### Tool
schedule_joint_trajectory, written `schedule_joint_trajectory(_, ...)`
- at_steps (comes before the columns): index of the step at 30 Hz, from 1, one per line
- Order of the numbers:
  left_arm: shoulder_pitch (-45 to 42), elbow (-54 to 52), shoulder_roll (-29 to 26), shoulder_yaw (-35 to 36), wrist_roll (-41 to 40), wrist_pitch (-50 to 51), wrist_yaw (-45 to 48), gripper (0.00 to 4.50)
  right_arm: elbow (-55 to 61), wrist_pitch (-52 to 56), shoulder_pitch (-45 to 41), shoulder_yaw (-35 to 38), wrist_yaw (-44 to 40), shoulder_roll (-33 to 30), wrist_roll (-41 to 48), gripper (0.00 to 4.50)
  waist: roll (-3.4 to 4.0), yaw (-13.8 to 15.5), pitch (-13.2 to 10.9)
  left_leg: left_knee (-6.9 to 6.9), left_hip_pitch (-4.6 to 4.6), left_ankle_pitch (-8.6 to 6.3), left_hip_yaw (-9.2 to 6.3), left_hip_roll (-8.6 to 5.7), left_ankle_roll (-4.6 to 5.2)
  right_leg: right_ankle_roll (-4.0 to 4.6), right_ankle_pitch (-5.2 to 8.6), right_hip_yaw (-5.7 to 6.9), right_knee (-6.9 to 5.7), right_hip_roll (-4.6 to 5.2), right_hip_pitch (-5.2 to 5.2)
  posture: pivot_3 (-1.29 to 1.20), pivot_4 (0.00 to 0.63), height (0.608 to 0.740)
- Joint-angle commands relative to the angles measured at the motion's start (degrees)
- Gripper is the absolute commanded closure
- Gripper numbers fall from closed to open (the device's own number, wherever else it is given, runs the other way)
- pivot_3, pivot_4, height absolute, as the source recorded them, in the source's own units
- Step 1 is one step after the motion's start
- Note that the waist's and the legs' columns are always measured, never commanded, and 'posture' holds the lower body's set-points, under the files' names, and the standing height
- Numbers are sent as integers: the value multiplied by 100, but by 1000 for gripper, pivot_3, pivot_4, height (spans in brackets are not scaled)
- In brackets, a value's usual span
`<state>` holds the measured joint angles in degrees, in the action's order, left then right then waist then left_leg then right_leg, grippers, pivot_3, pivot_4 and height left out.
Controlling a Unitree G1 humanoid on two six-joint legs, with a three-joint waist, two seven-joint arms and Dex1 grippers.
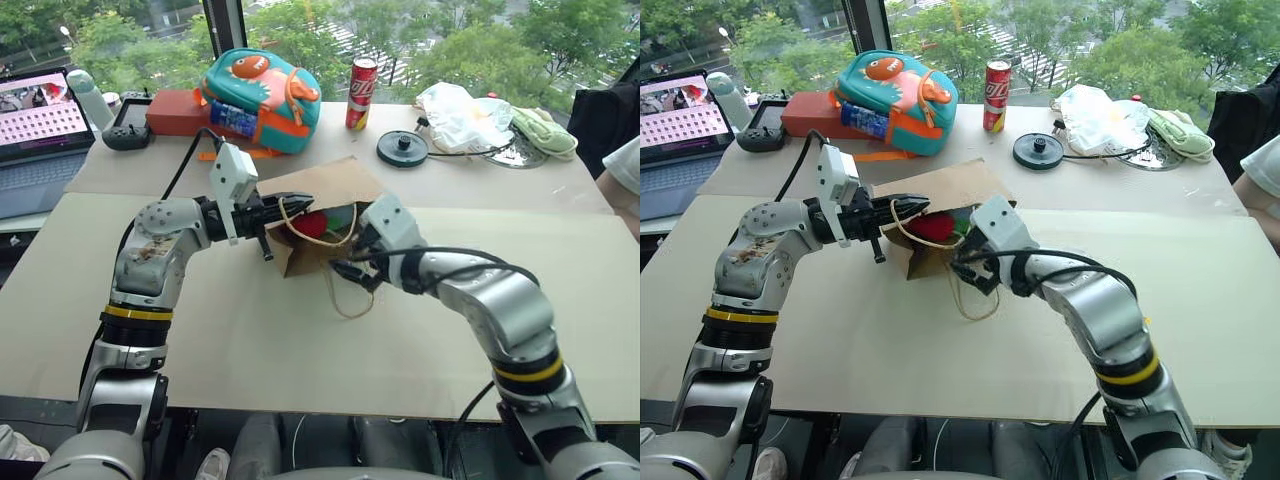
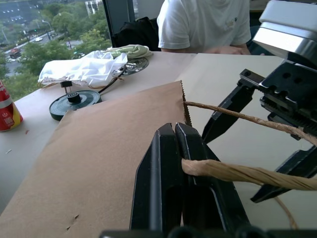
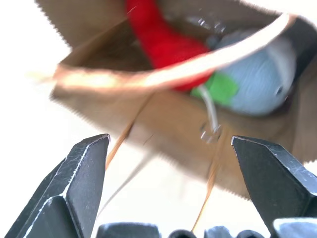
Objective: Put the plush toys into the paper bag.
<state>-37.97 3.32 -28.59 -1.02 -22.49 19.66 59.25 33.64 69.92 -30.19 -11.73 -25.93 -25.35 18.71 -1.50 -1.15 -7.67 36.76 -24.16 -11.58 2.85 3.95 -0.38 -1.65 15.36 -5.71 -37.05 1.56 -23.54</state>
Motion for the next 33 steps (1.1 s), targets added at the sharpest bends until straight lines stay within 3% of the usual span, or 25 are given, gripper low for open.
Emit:
schedule_joint_trajectory(1,-106,-53,-14,65,-35,-127,7,4500,431,213,159,73,96,148,191,130,0,-11,0,0,1,0,0,0,0,0,0,0,0,-1,0,0,150,728)
schedule_joint_trajectory(11,-150,3,-20,72,-30,-158,21,4500,-89,113,692,-520,858,777,-198,130,0,12,0,1,0,0,-2,-1,0,0,0,0,1,0,1,0,150,728)
schedule_joint_trajectory(18,-165,24,-24,61,-26,-176,34,4500,-436,-161,810,-772,988,826,-411,130,0,13,0,1,0,0,-2,-1,0,0,0,0,2,0,1,0,150,728)
schedule_joint_trajectory(21,-162,22,-23,62,-25,-179,33,4500,-471,-249,877,-795,958,851,-420,728,0,10,0,1,-1,0,-2,-1,0,0,0,0,2,0,0,0,150,728)
schedule_joint_trajectory(32,-158,19,-14,52,-21,-179,28,4500,-518,-332,892,-778,935,904,-412,4485,0,13,0,1,-1,0,-2,-1,0,0,0,0,2,0,1,0,150,728)
schedule_joint_trajectory(33,-160,21,-13,52,-21,-180,28,4500,-520,-339,889,-768,938,908,-414,4485,0,13,0,1,-1,0,-2,-1,0,0,0,0,2,0,1,0,150,728)
